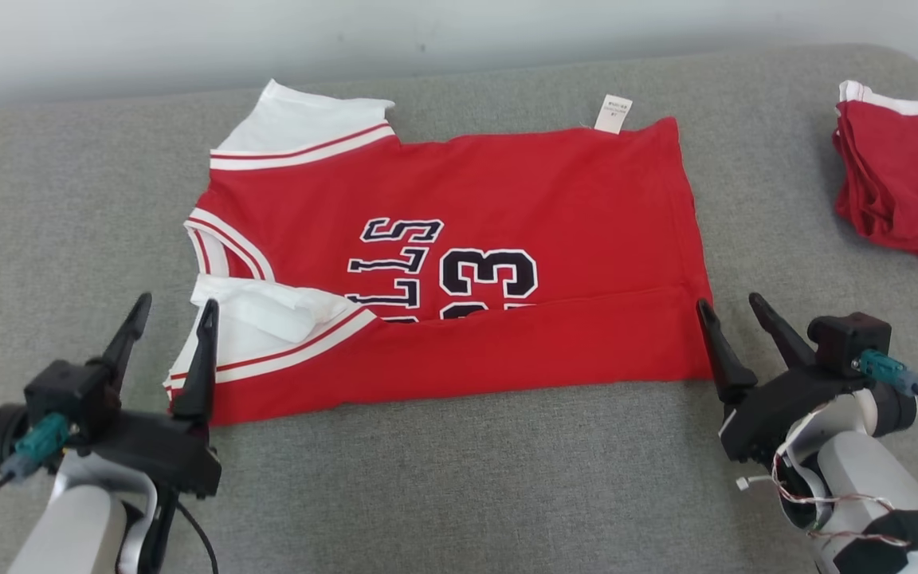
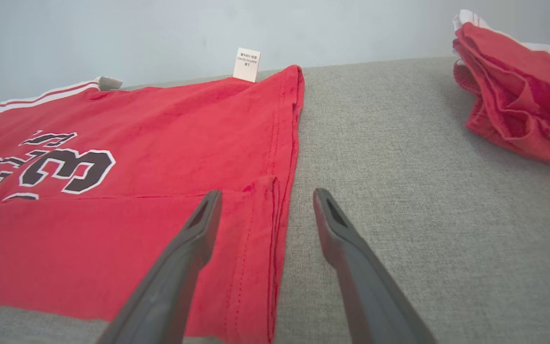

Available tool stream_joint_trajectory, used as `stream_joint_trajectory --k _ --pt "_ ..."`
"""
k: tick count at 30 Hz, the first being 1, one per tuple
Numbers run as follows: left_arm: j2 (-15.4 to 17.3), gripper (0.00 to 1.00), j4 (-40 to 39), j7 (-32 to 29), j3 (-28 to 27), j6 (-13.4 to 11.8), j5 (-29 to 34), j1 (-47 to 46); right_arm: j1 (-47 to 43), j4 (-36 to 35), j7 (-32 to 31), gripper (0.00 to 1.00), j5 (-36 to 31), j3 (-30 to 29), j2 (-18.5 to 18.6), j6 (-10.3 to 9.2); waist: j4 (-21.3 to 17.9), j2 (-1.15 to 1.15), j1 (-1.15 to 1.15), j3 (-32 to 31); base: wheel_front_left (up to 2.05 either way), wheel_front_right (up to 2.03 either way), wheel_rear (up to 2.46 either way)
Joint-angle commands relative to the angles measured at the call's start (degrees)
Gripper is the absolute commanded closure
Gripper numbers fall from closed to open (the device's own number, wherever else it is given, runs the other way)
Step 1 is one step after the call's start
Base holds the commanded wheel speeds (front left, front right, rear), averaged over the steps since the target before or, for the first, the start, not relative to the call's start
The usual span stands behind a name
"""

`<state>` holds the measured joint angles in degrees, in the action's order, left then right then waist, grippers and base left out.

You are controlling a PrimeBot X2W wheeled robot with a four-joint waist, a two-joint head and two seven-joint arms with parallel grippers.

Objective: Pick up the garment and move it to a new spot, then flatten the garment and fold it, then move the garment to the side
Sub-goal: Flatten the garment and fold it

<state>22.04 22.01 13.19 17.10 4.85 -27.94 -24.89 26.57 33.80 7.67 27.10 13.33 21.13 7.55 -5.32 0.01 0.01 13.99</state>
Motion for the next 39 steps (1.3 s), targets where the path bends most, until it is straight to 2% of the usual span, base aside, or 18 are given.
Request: stream_joint_trajectory --k 1,8,10,18,26,27,28,29,30,35,39 --pt "-0.4 0.00 0.1 0.6 -0.4 -0.4 -0.1 1.6 -1.2 0.3 0.5 0.00 -0.7 0.1 0.3 -0.16 0.5 -0.01 -0.01 -1.0 0.00 0.00 0.00" --pt "-2.4 0.00 -2.0 1.7 -2.0 -2.2 -1.5 8.0 -4.1 1.7 1.4 0.00 0.1 -0.5 0.2 -0.16 1.5 -0.01 -0.01 -2.6 0.00 0.00 0.00" --pt "-2.7 0.00 -1.4 1.8 -1.4 -2.0 -1.5 10.2 -4.5 2.1 1.6 0.00 -0.1 -0.7 -0.2 -0.16 1.7 -0.01 -0.01 -2.4 0.00 0.00 0.00" --pt "-2.6 0.00 3.8 1.8 -1.7 -1.1 -2.2 8.2 -2.7 4.1 1.4 0.00 -1.2 -0.5 -0.9 -0.16 1.7 -0.01 -0.01 -0.7 0.00 0.00 0.00" --pt "-4.5 0.00 9.1 1.6 -0.3 -0.4 -2.0 5.7 -1.6 7.2 1.6 0.00 -1.7 0.3 -2.4 -0.16 1.5 -0.01 -0.01 0.2 0.00 0.00 0.00" --pt "-4.7 0.00 9.9 1.6 -0.1 -0.4 -2.1 5.5 -1.5 7.6 1.7 0.38 -1.9 0.5 -2.6 -0.16 1.5 -0.01 -0.01 0.3 0.00 0.00 0.00" --pt "-4.8 0.56 10.7 1.7 0.0 -0.4 -2.1 5.3 -1.4 7.8 1.9 1.00 -1.8 0.8 -2.9 -0.16 1.5 -0.01 -0.01 0.2 0.00 0.00 0.00" --pt "-4.9 0.91 11.2 1.7 0.0 -0.3 -2.2 5.1 -1.3 8.0 2.1 1.00 -1.6 0.9 -3.1 -0.16 1.5 -0.01 -0.01 0.2 0.00 0.00 0.00" --pt "-4.8 1.00 11.9 1.7 0.0 -0.2 -2.2 4.9 -1.2 8.3 2.3 1.00 -1.5 1.0 -3.1 -0.16 1.6 -0.01 -0.01 0.1 0.00 0.00 0.00" --pt "-5.8 1.00 14.4 2.0 -1.1 0.3 -3.2 5.3 -1.9 9.2 3.8 1.00 -0.6 1.0 -3.4 -0.16 2.2 -0.01 -0.01 -2.1 0.00 0.00 0.00" --pt "-6.4 1.00 12.8 2.0 -2.9 0.3 -3.7 7.8 -3.8 8.9 4.8 1.00 0.4 0.5 -2.9 -0.16 2.9 -0.01 -0.01 -4.6 0.00 0.00 0.00"
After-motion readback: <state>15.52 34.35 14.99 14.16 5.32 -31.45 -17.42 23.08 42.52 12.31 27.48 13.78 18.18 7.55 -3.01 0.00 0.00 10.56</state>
